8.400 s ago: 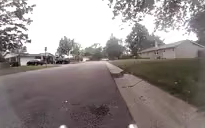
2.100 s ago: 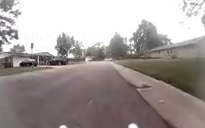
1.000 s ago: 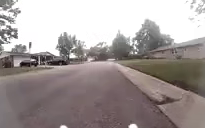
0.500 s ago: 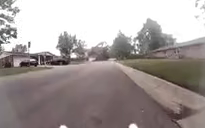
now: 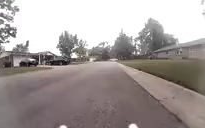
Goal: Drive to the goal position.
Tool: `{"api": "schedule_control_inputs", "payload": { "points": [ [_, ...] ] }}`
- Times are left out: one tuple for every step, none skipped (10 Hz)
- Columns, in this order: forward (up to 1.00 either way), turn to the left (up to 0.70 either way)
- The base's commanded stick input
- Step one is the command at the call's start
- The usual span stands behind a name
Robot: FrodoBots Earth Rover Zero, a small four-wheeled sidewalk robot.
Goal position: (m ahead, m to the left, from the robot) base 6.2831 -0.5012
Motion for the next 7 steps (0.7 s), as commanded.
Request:
{"api": "schedule_control_inputs", "payload": {
  "points": [
    [1.0, -0.27],
    [1.0, -0.4],
    [1.0, -0.4],
    [1.0, -0.33],
    [1.0, -0.18],
    [1.0, 0.0],
    [1.0, 0.0]
  ]
}}
